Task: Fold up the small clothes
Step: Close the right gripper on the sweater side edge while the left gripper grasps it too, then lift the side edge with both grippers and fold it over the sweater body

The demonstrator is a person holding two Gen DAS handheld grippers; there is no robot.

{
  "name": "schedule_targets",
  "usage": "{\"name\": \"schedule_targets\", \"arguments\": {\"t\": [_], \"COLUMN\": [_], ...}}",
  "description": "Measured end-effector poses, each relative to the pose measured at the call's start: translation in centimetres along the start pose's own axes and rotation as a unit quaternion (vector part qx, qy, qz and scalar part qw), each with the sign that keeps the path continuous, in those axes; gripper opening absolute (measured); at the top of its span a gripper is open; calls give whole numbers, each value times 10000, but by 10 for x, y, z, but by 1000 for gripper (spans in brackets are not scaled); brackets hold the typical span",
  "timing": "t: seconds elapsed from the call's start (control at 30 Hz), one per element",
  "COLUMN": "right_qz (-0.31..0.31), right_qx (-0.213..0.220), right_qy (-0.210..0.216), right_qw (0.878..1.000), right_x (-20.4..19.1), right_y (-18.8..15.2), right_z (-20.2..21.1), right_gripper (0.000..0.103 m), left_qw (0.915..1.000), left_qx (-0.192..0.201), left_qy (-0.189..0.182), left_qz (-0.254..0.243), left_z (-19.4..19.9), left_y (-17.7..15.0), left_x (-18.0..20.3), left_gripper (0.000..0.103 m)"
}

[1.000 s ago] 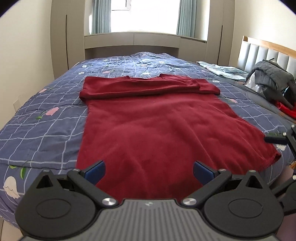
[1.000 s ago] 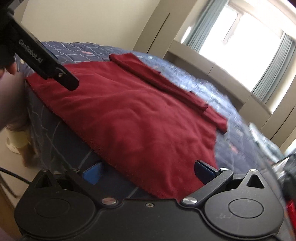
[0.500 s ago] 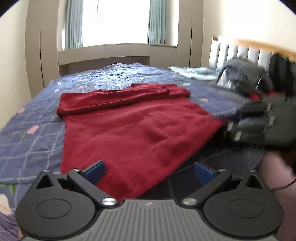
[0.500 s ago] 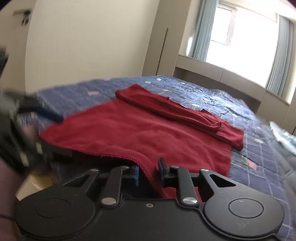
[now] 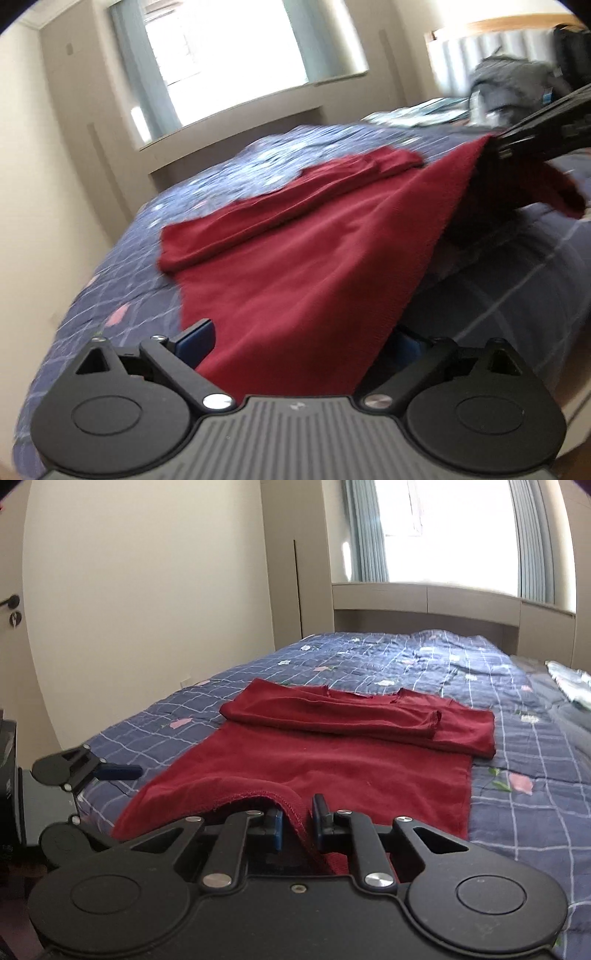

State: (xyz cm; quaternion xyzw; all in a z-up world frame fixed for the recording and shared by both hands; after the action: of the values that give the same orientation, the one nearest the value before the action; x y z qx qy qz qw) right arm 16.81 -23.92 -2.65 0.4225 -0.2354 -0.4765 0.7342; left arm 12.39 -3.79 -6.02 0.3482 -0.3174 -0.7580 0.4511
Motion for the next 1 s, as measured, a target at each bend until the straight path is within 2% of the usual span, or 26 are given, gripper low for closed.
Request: {"name": "schedule_targets", "arguments": {"t": [0.1, 0.23, 0.3, 0.37, 0.4, 0.6, 0.67, 0.83, 0.9, 0.97, 1.0], "right_qz": [40, 16, 72, 80, 75, -69, -107, -111, -125, -103, -74], "right_qx": [-33, -45, -49, -40, -27, 163, 175, 96, 44, 21, 9], "right_qy": [33, 169, 137, 153, 178, 299, 308, 253, 190, 165, 171], "right_qw": [10000, 9998, 9999, 9998, 9998, 9994, 9993, 9996, 9997, 9998, 9998], "right_x": [-4, -7, -7, -6, -5, 2, 4, 7, 8, 9, 8], "right_y": [6, 14, 16, 16, 17, 15, 14, 11, 10, 8, 7], "right_z": [-2, 0, 2, 6, 8, 19, 19, 9, 3, 1, 1], "right_gripper": [16, 16, 16, 16, 16, 15, 14, 12, 11, 11, 14], "left_qw": [9997, 9991, 9988, 9980, 9969, 9868, 9850, 9895, 9932, 9974, 9989], "left_qx": [138, 214, 323, 336, 342, 402, 389, 229, 167, 66, -1], "left_qy": [-100, 90, 149, 364, 531, 1322, 1425, 1217, 992, 631, 427], "left_qz": [-162, -363, -330, -390, -469, -849, -888, -745, -583, -340, -204], "left_z": [1, -15, -21, -26, -28, -19, -16, -10, -9, -8, -9], "left_y": [3, 14, 19, 23, 24, 14, 12, 8, 11, 15, 18], "left_x": [18, 44, 52, 56, 57, 44, 40, 28, 22, 13, 7], "left_gripper": [103, 102, 98, 87, 86, 85, 85, 82, 77, 68, 66]}}
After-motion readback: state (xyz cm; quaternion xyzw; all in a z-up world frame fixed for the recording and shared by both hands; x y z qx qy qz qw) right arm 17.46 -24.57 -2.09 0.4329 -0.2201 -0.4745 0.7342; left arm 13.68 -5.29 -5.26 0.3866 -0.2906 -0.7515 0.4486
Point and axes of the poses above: each gripper's, at about its wrist camera, not at the fingertips, and z roughly against the way its jaws point, x to its right, y to its top, the point moved 1 cm from there along -z, roughly the way its jaws point, and after that the axes turned 6 degrees about -y, right-handed, at the moved point
